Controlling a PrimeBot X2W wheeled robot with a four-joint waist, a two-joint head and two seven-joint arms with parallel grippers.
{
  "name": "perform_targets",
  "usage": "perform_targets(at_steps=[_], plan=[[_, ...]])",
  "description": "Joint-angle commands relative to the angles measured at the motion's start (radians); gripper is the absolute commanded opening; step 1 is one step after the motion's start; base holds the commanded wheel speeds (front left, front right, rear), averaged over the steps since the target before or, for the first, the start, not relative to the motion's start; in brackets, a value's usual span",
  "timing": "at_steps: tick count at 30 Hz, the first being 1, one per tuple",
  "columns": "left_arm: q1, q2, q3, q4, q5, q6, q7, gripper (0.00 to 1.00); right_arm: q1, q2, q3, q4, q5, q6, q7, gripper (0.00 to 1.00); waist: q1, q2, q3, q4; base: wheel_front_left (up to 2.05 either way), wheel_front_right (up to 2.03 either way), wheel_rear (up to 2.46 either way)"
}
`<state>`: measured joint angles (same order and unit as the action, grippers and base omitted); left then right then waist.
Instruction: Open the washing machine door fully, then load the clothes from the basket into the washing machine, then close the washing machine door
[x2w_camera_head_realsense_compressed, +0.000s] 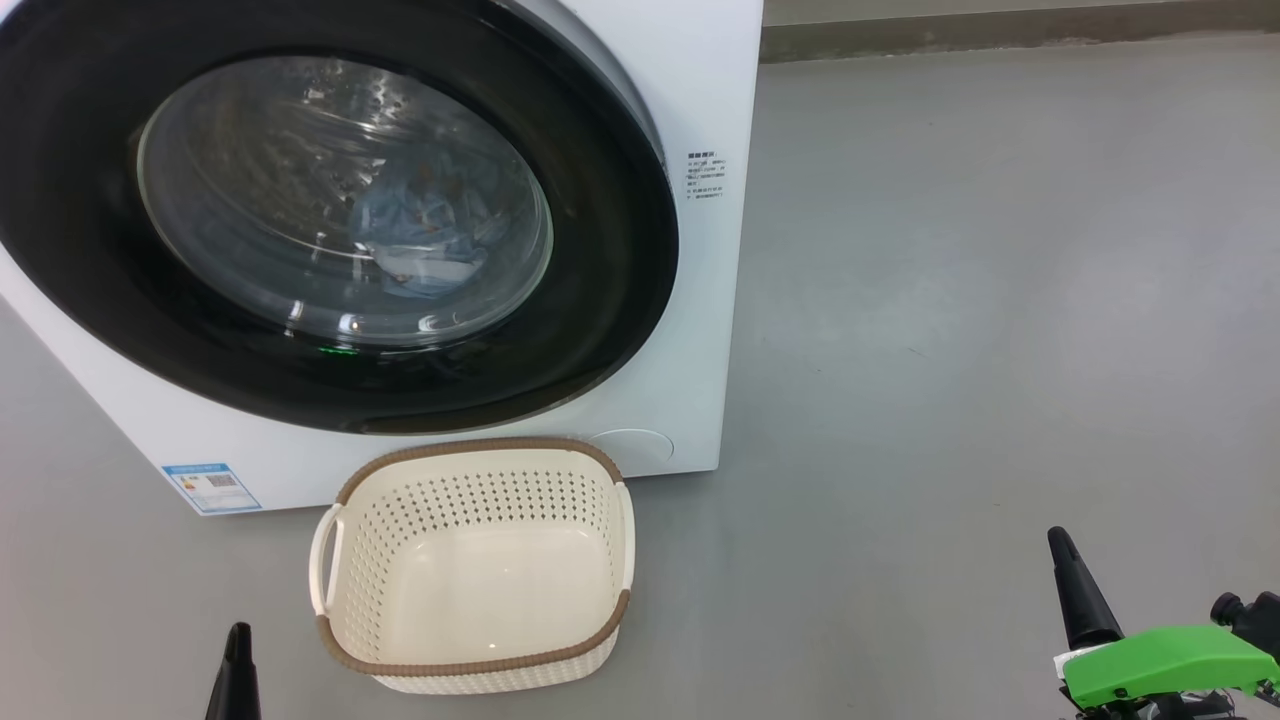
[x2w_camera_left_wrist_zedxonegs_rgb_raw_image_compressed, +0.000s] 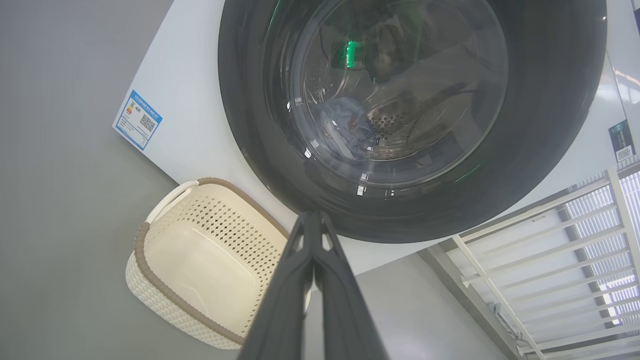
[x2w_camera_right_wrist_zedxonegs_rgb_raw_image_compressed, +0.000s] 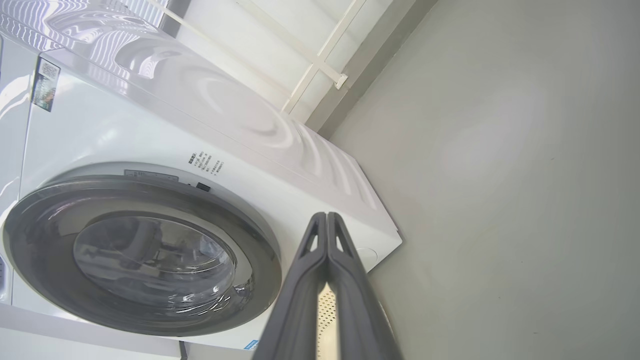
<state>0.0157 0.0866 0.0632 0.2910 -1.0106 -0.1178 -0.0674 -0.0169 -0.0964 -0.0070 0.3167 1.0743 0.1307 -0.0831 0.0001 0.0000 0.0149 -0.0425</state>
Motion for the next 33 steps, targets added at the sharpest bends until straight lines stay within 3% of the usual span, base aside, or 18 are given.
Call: perform_targets(at_steps=[1,33], plan=[[-0.042,0.01,0.021,-0.031,-0.024,0.005,0.009,0.0,-0.054,-0.009,0.001,-0.03,0.029,0.0,0.007,0.0,-0.0001,0.0,0.0,0.001,0.0,0.0,0.0],[-0.088,-0.015,0.038,-0.057,-0.336,0.014,0.102,0.0,-0.08,0.003,-0.034,-0.048,0.325,0.0,0.091,0.0,-0.0001,0.0,-0.009,0.024,0.0,0.0,0.0]])
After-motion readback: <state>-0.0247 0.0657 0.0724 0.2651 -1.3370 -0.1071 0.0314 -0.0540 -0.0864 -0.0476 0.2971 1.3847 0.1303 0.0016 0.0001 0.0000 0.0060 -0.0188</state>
